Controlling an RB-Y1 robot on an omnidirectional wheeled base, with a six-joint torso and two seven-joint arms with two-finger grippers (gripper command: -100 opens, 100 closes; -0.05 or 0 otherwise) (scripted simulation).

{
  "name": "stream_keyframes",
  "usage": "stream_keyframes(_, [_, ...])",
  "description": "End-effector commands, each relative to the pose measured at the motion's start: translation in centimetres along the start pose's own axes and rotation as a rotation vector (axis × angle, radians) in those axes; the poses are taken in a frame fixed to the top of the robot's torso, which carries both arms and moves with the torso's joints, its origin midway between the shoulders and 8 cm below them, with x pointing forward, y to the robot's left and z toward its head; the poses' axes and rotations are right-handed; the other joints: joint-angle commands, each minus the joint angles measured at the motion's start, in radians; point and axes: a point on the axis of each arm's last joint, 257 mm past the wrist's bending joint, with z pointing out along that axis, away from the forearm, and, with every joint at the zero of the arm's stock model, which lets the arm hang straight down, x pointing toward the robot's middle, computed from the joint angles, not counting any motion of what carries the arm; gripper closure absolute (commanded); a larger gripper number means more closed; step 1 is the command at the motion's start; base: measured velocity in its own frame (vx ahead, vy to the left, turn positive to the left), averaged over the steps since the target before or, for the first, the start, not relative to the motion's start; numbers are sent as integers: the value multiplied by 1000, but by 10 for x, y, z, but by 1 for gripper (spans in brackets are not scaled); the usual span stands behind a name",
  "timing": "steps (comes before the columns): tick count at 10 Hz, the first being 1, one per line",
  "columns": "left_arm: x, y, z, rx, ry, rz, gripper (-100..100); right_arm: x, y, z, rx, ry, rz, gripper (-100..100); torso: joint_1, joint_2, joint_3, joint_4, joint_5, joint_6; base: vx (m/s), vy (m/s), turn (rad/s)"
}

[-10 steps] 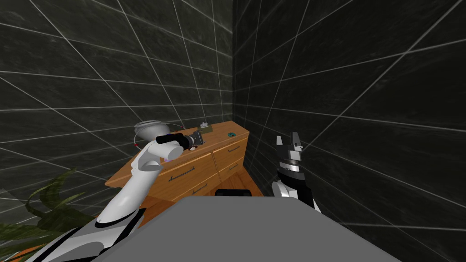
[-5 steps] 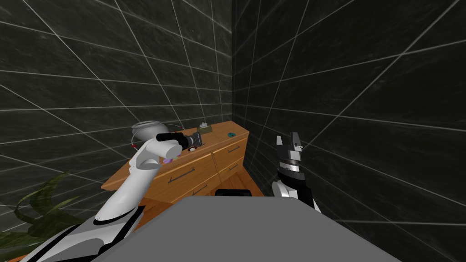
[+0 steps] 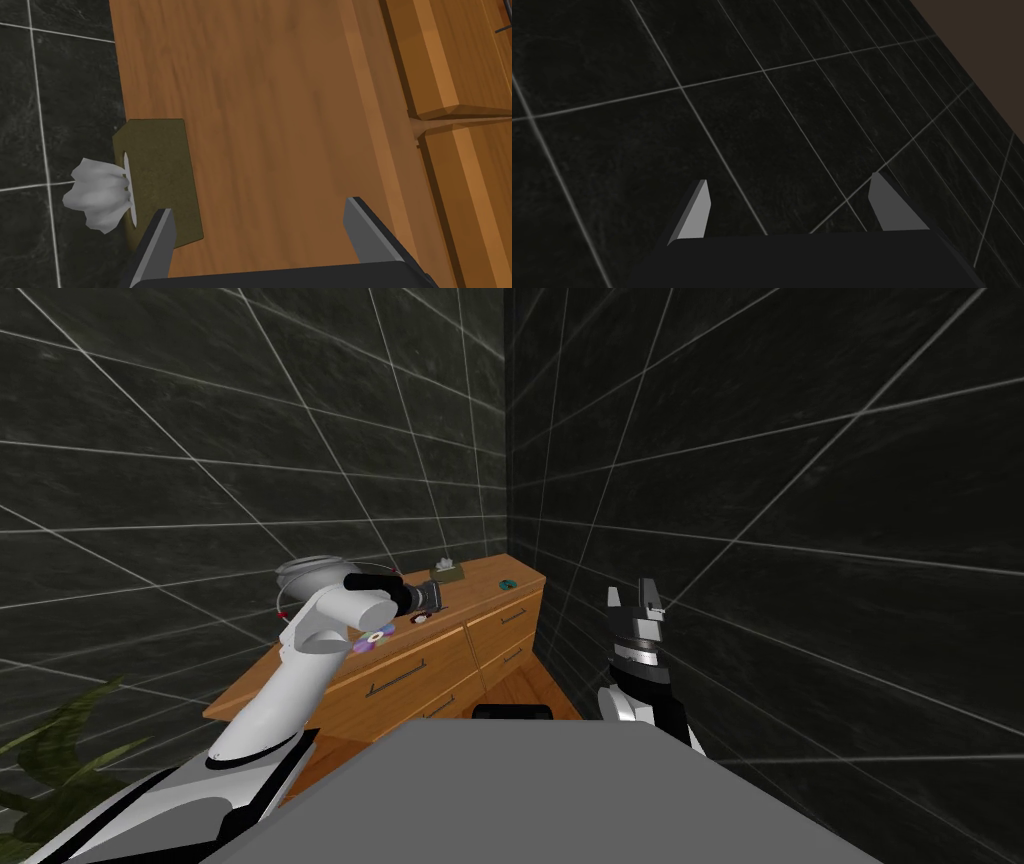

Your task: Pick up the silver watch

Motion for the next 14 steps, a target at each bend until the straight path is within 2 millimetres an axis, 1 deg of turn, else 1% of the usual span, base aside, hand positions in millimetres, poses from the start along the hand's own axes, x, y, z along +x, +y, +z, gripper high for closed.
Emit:
stream_keyframes(1, [-4,7,-1,-31,-17,0,-100,0,0,0,0,0,0,0,0,0,0,0,0,0,0,14,11])
stream_keyframes(2, [-5,5,-4,-52,-22,-1,-100,0,0,0,0,0,0,0,-1,0,0,0,0,0,8,23,-70])
stream_keyframes(3, [-8,12,-5,-76,-37,-1,-100,0,0,0,0,0,0,0,0,0,0,0,0,0,6,28,-55])
stream_keyframes(5, [-11,13,-9,-107,-50,-1,-100,0,0,0,0,0,0,0,-1,0,0,0,0,0,1,18,-34])
stream_keyframes(6, [-14,19,-10,-130,-63,-1,-100,0,0,0,0,0,0,0,0,0,0,0,0,0,2,27,-51])
stream_keyframes(7, [-15,17,-13,-144,-68,-1,-100,0,0,0,0,0,0,0,0,0,0,0,0,0,-2,36,-68])
stream_keyframes(8, [-19,23,-14,-168,-82,-1,-100,0,0,0,0,0,0,0,0,0,0,0,0,0,-2,33,-37])
stream_keyframes(14, [-33,37,-29,-284,-145,-2,-100,0,0,0,0,0,0,0,0,0,0,0,0,0,-1,25,-38])
